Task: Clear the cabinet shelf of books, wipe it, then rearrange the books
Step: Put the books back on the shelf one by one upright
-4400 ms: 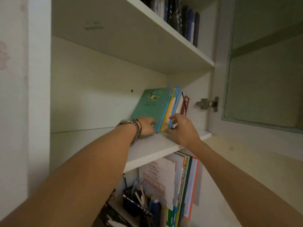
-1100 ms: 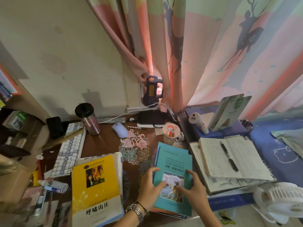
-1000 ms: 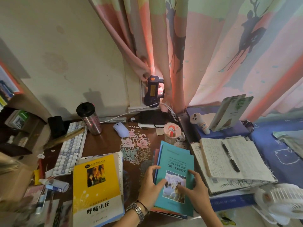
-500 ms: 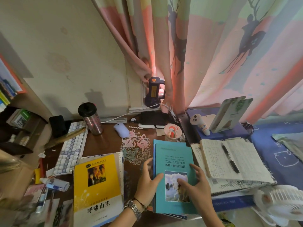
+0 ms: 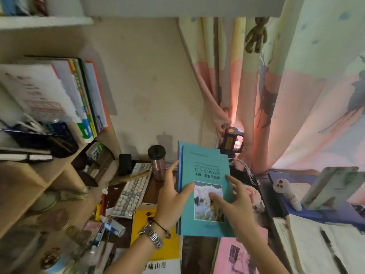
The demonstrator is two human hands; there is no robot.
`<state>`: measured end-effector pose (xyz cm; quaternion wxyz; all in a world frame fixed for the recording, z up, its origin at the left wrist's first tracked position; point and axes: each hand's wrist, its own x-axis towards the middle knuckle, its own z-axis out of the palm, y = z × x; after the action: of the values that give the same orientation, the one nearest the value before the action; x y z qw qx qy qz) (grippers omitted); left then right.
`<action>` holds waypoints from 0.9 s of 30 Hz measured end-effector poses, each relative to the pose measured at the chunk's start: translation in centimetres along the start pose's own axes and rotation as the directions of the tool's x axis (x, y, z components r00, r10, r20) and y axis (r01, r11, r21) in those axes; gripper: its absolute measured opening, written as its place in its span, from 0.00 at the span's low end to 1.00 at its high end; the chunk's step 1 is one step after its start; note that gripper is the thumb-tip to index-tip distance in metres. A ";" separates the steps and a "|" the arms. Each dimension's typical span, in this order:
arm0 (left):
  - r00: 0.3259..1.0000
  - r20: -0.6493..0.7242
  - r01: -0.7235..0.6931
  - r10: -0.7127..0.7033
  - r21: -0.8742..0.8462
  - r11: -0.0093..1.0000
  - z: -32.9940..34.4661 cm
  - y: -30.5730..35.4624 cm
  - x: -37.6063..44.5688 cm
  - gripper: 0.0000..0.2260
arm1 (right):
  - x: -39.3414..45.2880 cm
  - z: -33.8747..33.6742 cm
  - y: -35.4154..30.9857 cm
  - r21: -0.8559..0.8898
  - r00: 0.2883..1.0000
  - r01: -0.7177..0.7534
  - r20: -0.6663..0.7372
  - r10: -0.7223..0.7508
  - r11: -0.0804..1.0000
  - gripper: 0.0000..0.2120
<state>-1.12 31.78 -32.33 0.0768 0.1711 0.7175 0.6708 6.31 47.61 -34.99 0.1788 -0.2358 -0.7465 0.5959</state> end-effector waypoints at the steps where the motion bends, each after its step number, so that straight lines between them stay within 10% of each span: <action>1: 0.999 -0.042 -0.027 0.027 0.010 1.000 -1.1 1.2 0.4 0.26 | 0.5 0.9 -1.3 0.018 0.999 0.031 0.035 -0.032 0.999 0.29; 15: 0.757 -0.420 -0.384 0.500 0.333 0.861 -15.8 18.2 2.8 0.25 | 4.5 13.1 -21.5 0.307 0.795 0.443 0.299 -0.527 0.842 0.29; 27: 0.418 -0.503 -0.334 0.756 0.689 0.643 -23.3 30.6 4.0 0.25 | 5.3 18.0 -36.6 0.388 0.456 0.652 0.485 -0.746 0.651 0.30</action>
<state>-8.41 12.60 0.48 -0.5097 0.1189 0.7197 0.4561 -13.05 29.57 -3.52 0.1748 0.3106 -0.7454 0.5634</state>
